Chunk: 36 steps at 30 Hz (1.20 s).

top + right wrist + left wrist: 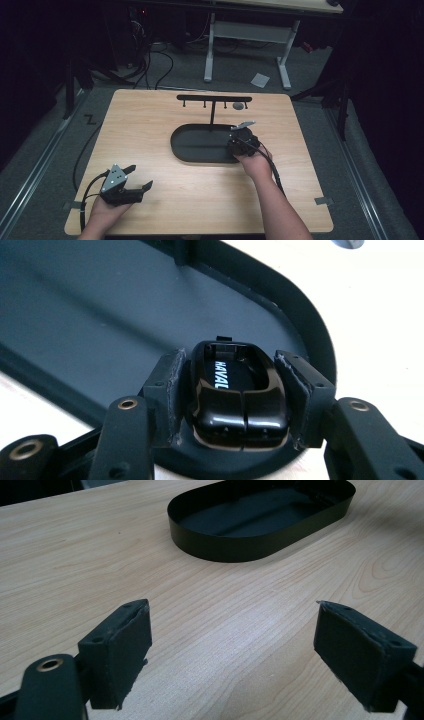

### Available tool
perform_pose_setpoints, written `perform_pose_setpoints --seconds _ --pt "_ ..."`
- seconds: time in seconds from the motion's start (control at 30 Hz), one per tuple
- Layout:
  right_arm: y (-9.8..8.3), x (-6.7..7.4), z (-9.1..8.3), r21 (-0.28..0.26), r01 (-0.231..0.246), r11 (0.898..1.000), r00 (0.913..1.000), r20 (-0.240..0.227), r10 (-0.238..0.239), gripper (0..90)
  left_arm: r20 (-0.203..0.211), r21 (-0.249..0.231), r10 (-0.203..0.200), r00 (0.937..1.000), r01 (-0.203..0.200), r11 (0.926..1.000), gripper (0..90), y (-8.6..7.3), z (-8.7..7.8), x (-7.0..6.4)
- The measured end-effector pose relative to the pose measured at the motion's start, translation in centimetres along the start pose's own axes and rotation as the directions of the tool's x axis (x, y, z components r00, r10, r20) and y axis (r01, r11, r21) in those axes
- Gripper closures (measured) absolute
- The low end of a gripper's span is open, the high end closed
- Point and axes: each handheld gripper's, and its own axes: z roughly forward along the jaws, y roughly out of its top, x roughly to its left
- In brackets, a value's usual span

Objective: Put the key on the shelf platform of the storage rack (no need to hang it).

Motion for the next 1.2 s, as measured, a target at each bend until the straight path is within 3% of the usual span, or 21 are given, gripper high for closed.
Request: perform_pose_setpoints --seconds 0.17,0.4,0.83,1.1,1.2 --pt "0.8 0.2 1.5 -0.001 -0.014 1.000 0.9999 -0.006 0.014 48.7 0.003 0.004 -0.002 1.0000 0.002 1.0000 16.2 0.0 0.0 0.1" --pt "2.4 1.5 2.2 -0.024 0.024 0.999 0.9997 0.004 -0.024 48.6 0.005 0.004 -0.002 1.0000 0.002 1.0000 16.2 0.0 0.0 0.0" --pt "0.2 1.1 3.4 0.048 0.017 0.999 0.9997 0.018 -0.018 48.6 0.004 0.000 0.000 1.0000 0.000 1.0000 16.3 0.0 0.0 0.0" --pt "0.3 1.1 3.9 0.041 0.016 0.999 0.9996 0.024 -0.017 47.9 0.005 0.004 -0.001 1.0000 0.001 1.0000 16.3 0.0 0.0 0.1" --pt "0.3 1.1 3.8 0.043 0.002 0.999 1.0000 0.010 -0.002 42.3 0.005 0.001 0.000 1.0000 0.000 1.0000 16.3 0.0 0.0 0.0"
